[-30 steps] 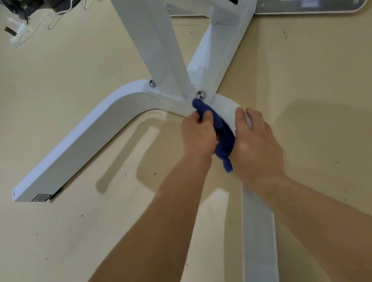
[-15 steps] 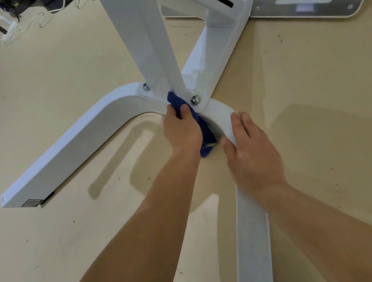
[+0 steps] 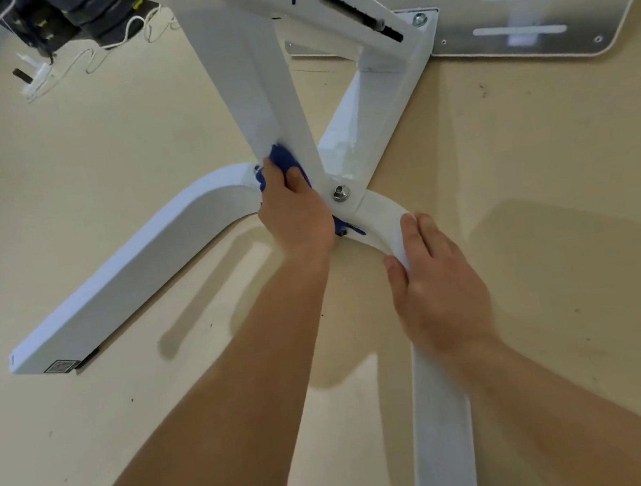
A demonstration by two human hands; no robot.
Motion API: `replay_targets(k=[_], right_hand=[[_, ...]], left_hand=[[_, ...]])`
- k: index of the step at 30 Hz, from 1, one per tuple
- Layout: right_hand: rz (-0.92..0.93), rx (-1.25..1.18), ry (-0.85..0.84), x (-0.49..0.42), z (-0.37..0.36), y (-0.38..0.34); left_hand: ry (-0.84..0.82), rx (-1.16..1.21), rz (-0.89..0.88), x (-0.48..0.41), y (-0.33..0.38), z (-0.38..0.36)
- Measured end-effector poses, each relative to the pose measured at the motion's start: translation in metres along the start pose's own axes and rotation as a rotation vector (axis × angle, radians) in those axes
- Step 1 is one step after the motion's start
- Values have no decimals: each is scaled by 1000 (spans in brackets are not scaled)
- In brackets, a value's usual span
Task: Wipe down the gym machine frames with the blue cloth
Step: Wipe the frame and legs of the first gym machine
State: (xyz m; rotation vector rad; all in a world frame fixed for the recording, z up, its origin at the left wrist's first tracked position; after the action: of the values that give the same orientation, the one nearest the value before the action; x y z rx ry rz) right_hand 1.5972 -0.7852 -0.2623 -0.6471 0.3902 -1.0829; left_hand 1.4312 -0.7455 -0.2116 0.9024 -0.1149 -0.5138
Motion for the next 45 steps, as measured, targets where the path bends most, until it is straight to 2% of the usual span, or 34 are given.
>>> replay_targets(k=[4,6,9,12,15,19,24,30,36,39,42,45], right_hand=[[-6,4,14,1,0,-1],[-3,0,2,1,-1,-2],[-15,-7,7,0,-1,-1],[-4,-4,0,-2,1,-1],[-8,4,-13,0,2,1],[3,-12,-11,1,3,1],[1,-17,-17,0,1,1],[-9,3,-3,0,0,-1],[11,19,-2,1,0,0],[19,24,-1,2,1,0],[13,17,-5,2,0,1],[24,21,-3,1,0,0]], left_hand=[[148,65,-52,-39,31,17],[170,55,-79,-44,32,17],[103,-39,-97,-33,15,10],[-66,-170,-108,-12,-7,10],[-154,-160,-122,-6,-1,23],[29,-28,-56,-43,42,40],[178,-76,-274,-54,81,50],[17,30,-324,-30,41,24],[136,105,-168,-43,90,35],[82,35,-249,-31,75,30],[-43,-52,-211,-10,41,21],[1,-79,-221,-14,60,27]])
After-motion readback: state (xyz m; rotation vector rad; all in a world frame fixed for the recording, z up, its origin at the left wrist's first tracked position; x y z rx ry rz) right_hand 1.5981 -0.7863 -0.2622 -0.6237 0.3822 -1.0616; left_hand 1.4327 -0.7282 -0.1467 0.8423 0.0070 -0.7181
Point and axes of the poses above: each hand's wrist, its own x-axis away from the middle knuckle, its own z-axis out of the back of the hand, y = z × x, the point moved 1 cm from there along -x, towards the middle knuckle, and after that the axes turned 3 degrees about z, right-handed, at the moved point
